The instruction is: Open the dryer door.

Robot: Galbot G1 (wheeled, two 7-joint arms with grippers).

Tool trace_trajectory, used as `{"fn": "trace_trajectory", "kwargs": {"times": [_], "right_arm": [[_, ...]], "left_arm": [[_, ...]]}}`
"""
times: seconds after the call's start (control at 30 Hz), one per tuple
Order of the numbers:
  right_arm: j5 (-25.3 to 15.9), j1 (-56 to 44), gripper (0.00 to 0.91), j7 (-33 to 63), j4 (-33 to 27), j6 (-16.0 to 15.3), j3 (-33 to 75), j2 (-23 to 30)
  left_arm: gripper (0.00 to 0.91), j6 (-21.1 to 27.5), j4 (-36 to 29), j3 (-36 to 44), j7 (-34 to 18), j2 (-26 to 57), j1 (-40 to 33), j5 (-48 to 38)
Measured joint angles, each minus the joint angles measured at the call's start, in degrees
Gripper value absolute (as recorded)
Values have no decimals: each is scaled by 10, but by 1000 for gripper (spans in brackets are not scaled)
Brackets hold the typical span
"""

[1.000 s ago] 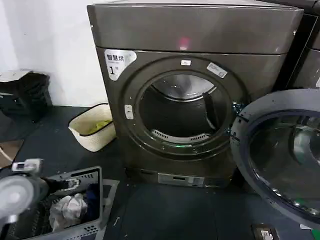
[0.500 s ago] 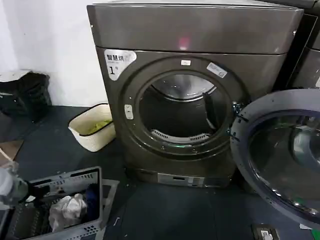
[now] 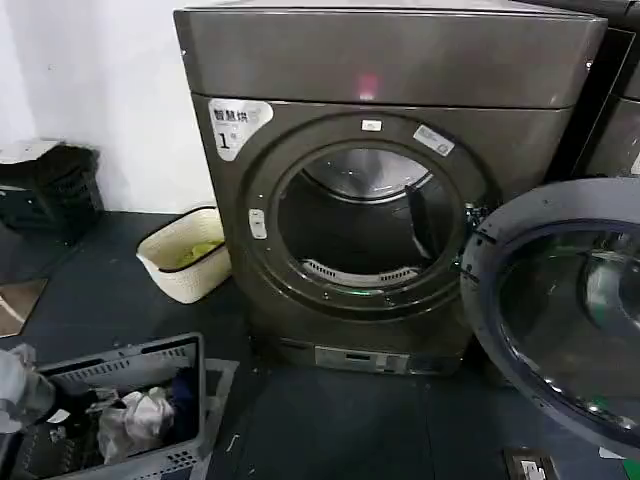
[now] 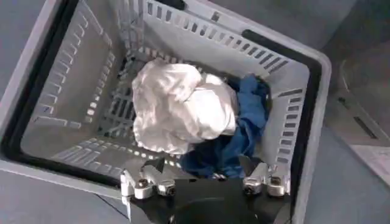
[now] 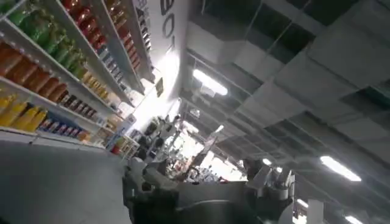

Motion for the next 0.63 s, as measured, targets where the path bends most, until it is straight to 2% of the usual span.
{"fn": "trace_trajectory", "kwargs": {"times": [0.07, 0.23, 0.63], "right_arm": [[-1, 0, 907, 0, -2, 4, 0, 2], [-12, 1, 907, 1, 2, -10, 2, 6], [-12, -1, 907, 1, -1, -7, 8, 10]], "left_arm": [[907, 0, 1, 0, 0, -2, 0, 1], [907, 0, 3, 1, 2, -2, 0, 2], [907, 0, 4, 3, 4, -10, 2, 8]]}}
